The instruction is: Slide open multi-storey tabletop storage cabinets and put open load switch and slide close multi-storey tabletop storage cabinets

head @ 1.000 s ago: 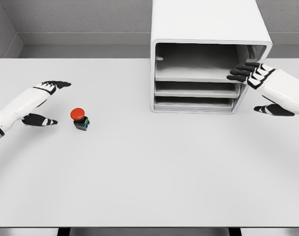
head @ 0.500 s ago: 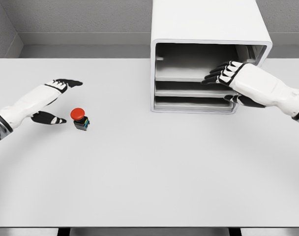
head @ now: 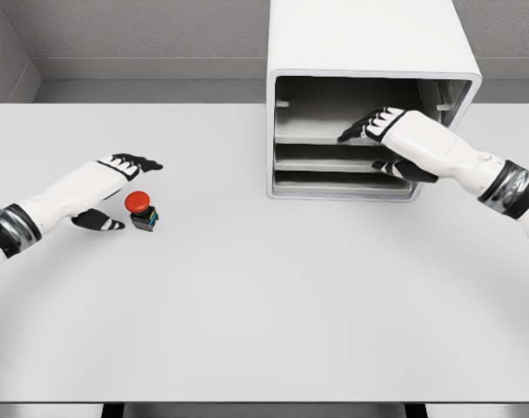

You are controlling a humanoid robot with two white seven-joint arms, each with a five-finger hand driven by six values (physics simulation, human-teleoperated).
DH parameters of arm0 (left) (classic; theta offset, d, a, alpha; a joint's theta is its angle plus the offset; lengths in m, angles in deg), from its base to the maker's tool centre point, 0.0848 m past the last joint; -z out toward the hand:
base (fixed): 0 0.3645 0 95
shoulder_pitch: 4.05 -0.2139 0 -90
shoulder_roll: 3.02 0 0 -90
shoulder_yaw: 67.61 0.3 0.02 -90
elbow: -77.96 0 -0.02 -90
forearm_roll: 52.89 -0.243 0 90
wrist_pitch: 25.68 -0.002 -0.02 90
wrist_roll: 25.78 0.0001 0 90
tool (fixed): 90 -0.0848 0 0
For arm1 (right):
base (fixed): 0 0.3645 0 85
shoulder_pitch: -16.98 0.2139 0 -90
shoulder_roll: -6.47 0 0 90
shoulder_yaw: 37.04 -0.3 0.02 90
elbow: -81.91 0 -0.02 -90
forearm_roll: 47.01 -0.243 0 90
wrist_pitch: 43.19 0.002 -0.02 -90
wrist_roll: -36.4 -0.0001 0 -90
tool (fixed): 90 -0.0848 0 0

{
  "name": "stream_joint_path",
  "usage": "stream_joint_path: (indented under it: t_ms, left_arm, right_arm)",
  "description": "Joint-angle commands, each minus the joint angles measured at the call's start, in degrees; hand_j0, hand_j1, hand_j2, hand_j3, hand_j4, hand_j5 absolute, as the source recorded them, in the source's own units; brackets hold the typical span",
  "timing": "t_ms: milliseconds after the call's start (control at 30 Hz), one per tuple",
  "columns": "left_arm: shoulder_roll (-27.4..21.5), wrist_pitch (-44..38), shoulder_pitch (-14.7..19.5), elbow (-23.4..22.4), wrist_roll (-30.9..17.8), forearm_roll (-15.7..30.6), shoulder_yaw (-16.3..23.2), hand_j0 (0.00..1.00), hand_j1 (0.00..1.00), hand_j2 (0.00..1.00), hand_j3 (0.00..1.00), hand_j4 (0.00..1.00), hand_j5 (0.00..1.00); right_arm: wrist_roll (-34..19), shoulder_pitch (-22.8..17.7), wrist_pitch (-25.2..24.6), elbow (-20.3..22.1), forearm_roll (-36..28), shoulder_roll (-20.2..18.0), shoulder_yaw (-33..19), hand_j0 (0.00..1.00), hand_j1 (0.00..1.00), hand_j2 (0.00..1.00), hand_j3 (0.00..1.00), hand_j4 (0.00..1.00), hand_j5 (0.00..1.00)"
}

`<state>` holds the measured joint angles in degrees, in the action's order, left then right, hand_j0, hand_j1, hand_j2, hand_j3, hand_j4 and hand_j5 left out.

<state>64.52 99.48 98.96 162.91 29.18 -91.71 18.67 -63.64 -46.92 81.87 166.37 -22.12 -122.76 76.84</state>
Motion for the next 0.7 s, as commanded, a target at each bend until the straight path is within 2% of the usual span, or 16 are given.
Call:
stream_joint_path:
  t_ms: [0,333,533,667]
  left_arm:
    - [0.9,-0.2,0.0,0.1,0.0,-0.4,0.6,1.0,1.0,1.0,1.0,1.0,1.0]
    - [1.8,-0.2,-1.1,2.7,0.0,-0.4,0.6,1.0,1.0,1.0,1.0,1.0,1.0]
    - [1.7,-0.2,-1.8,3.7,0.0,-0.3,0.6,1.0,1.0,1.0,1.0,1.0,1.0]
    - [1.7,-0.2,-1.8,3.9,0.0,-0.2,0.5,0.94,0.94,0.94,0.94,0.94,0.94]
  right_arm:
    - [0.1,0.1,-0.1,-1.7,-0.4,0.5,0.0,0.76,0.76,0.76,0.76,0.76,0.76]
    - [0.1,2.9,-0.1,-6.5,-0.2,3.9,1.2,0.76,0.76,0.76,0.76,0.76,0.76]
    - [0.0,3.2,-0.1,-6.1,0.2,4.9,1.9,0.76,0.76,0.76,0.76,0.76,0.76]
    - [-1.2,3.3,-0.1,-6.1,0.2,5.5,1.9,0.76,0.76,0.76,0.76,0.76,0.76]
